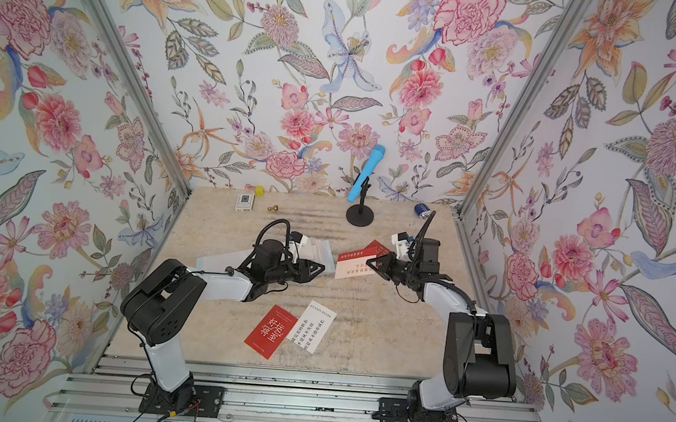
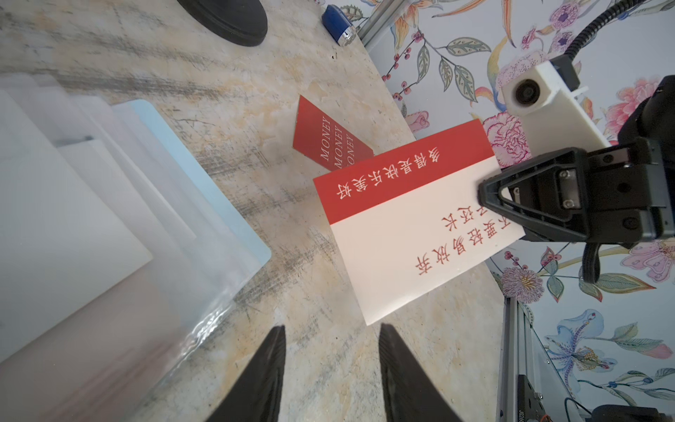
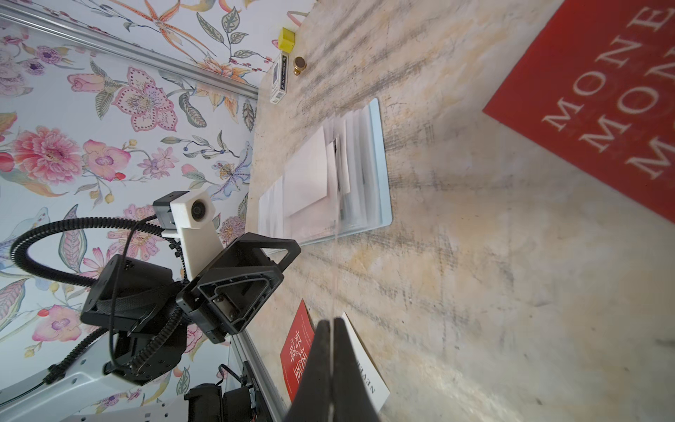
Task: Place the photos into the photo albums
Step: Pick up the photo at the center of the board.
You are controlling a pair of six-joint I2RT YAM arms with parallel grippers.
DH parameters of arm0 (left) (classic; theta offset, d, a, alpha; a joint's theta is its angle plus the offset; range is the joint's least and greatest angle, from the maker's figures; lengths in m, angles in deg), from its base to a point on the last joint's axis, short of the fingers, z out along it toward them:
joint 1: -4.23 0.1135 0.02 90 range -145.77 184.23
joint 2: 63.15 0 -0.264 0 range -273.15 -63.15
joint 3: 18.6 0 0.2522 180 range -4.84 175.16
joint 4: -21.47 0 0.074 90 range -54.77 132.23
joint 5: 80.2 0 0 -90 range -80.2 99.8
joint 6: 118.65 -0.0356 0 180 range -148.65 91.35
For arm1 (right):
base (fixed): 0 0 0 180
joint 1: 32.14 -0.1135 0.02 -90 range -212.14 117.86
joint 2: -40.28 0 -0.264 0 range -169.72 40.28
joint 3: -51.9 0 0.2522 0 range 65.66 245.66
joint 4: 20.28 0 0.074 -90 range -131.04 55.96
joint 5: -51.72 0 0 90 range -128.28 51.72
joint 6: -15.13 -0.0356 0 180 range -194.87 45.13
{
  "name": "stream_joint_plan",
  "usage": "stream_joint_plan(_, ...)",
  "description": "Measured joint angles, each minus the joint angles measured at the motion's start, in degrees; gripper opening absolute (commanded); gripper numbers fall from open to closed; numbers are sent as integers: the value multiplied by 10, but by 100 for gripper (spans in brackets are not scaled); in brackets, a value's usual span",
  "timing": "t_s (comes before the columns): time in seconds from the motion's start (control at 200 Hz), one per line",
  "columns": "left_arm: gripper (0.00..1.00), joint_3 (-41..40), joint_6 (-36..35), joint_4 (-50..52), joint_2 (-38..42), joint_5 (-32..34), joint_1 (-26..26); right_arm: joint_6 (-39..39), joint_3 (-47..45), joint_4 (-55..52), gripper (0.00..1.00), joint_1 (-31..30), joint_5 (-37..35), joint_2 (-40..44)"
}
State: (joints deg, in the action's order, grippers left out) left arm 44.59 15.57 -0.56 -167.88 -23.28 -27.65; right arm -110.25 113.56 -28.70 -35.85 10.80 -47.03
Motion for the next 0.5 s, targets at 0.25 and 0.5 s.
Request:
stream_joint_plan(0.25,45,-9,20,-37,20,-24,19,-9,0,31,0,-24,21,0)
stream_joint_plan(0.5,45,-17,32,-44,28,-45,31,-19,1,57,2,-42,54,0)
